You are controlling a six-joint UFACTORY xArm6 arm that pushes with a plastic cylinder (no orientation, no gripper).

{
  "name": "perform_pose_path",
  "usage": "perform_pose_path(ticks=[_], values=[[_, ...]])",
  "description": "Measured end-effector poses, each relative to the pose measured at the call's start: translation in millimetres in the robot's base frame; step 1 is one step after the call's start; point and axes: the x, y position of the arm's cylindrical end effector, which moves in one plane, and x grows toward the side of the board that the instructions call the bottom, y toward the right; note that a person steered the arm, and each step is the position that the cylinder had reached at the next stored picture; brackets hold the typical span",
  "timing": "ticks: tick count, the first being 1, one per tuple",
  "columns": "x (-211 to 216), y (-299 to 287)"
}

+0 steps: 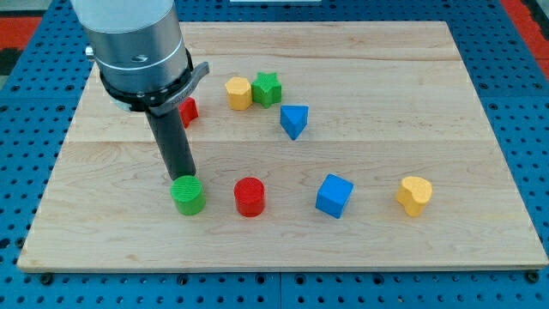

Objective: Move the triangle close to the red star

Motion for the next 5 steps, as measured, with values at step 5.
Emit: perform_pose_path(ticks=[5], values=[[-53.8,148.7]])
